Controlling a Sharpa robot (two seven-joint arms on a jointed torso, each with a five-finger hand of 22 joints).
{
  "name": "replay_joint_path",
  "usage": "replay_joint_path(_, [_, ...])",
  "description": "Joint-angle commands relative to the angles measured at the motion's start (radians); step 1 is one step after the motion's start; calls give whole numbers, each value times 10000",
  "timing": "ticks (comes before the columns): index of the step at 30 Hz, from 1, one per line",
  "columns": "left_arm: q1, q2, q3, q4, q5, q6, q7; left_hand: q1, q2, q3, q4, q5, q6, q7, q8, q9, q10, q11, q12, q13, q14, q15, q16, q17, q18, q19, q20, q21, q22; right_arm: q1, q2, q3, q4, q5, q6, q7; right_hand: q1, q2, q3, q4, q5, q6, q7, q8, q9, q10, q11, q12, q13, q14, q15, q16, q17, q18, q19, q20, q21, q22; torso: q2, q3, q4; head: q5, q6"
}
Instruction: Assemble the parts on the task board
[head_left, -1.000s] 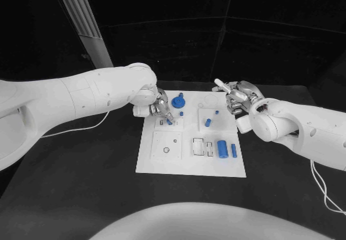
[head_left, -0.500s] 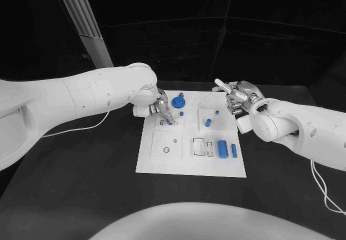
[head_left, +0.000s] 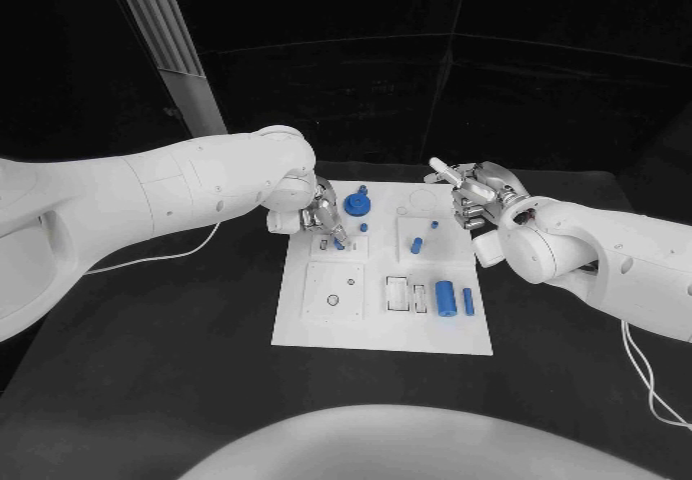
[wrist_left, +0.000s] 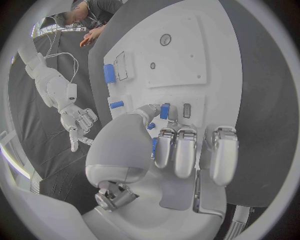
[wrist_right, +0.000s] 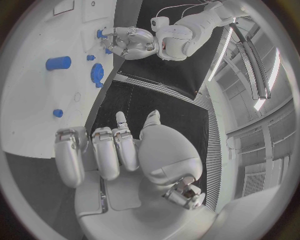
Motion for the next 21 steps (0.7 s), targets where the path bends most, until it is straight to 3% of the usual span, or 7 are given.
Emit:
replay_joint_path(1, [0,27,-2,-1,19,194,-97,-339,-150,-282,287,-114,37,-58,-86,122,1040,41,24,2628,1056,75,30,2634,-66,1052,90,40,2632,16,3,6,23,-20,0,63,78,0,39,23,53,0,445,56,-10,1041,-26,25,2630,1075,-37,24,2635,-72,1037,-44,32,2634,-2,3,-2,-16,-1])
replay_joint_path(4, [-2,34,-2,2,-36,184,-139,-527,-237,-660,536,-266,68,-47,-137,54,1040,50,24,2628,1056,81,30,2634,-66,1052,92,40,2632,16,2,6,23,-20,1,64,78,0,39,23,53,0,445,56,-10,1041,-26,25,2630,1075,-37,24,2635,-72,1037,-44,32,2634,-4,2,-4,-12,-1])
replay_joint_path(8, [-4,35,-2,8,-125,166,-180,-591,-261,-1130,787,-760,104,-37,-194,-27,1040,61,24,2628,1056,86,30,2634,-66,1052,98,40,2632,16,-4,6,27,-20,4,62,78,0,39,23,53,0,445,56,-10,1041,-26,25,2630,1075,-37,24,2635,-72,1037,-44,32,2634,-1,5,-3,-19,-1])
replay_joint_path(21, [-9,39,-2,28,-229,102,-296,-716,-368,-2024,1217,-1208,152,19,-252,-125,1040,103,24,2628,1056,120,30,2634,-66,1052,123,40,2632,16,-15,6,41,-19,12,60,78,0,39,23,53,0,445,56,-10,1041,-26,25,2630,1075,-37,24,2635,-72,1037,-44,32,2634,-2,-2,-1,-23,-1])
